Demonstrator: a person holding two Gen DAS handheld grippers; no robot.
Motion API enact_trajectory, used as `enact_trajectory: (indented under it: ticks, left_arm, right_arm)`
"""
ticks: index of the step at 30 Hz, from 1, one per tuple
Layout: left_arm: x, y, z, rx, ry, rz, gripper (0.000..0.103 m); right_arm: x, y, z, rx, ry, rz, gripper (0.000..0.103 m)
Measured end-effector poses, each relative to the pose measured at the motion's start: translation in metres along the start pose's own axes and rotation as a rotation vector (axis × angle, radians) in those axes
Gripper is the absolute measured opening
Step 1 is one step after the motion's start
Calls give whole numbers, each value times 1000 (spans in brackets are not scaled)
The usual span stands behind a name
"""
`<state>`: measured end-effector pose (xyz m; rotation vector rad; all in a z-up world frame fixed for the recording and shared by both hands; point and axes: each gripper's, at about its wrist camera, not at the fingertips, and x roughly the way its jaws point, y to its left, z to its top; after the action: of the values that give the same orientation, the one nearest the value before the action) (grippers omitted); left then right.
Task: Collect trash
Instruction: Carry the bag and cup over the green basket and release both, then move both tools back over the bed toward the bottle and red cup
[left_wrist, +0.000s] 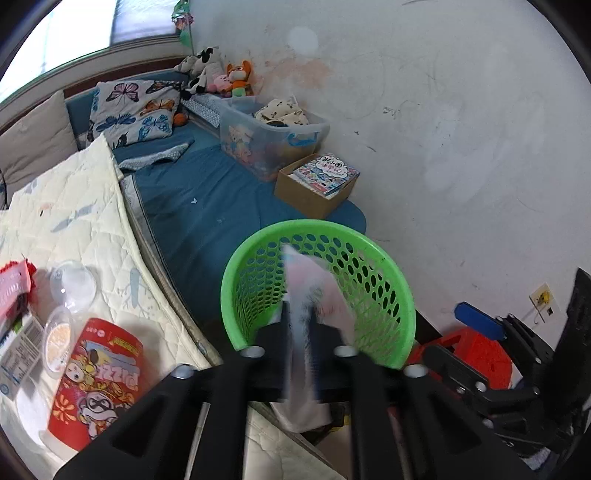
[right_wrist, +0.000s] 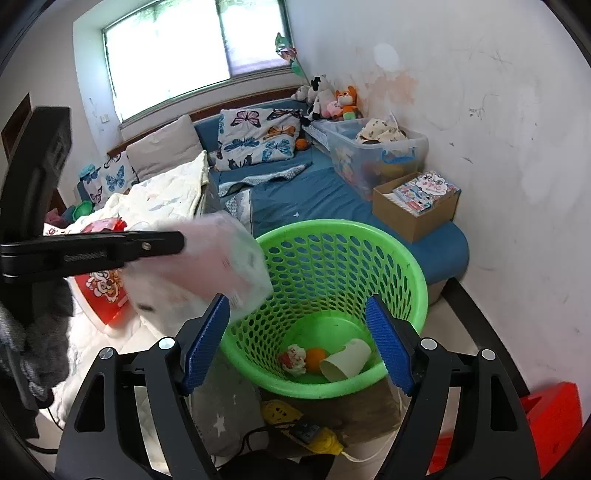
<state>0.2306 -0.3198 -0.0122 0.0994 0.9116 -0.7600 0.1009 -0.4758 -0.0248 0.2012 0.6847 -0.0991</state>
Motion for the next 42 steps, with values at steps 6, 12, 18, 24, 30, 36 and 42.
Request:
enact_trajectory:
  ticks: [6,12,18,24,30,36,42]
  left_arm:
    - [-4,0,-6,2,-6,3,26]
    - [-29,8,-12,17,-47,40,33]
    - [-65,23,-27,28,-91,91,39]
    - [-95,52,-36,-1,-121,160,42]
    - [-121,96,-43,-62,-143,239,42]
    - [-147,145,-52,-155,-168,288,42]
    - [-168,174,-64,-197,-188,323,42]
  right_arm:
    - [-4,-1,-1,15,-1,5,77]
    - [-13,9,-3,16,-11,29,80]
    - [-17,30,0,0,-17,69,83]
    - [-14,56,5,-23,-6,116,85]
    - [-9,87,11,-57,5,167,85]
    - [1,123,13,-98,29,226,87]
    - [23,156,16,-92,88,296,87]
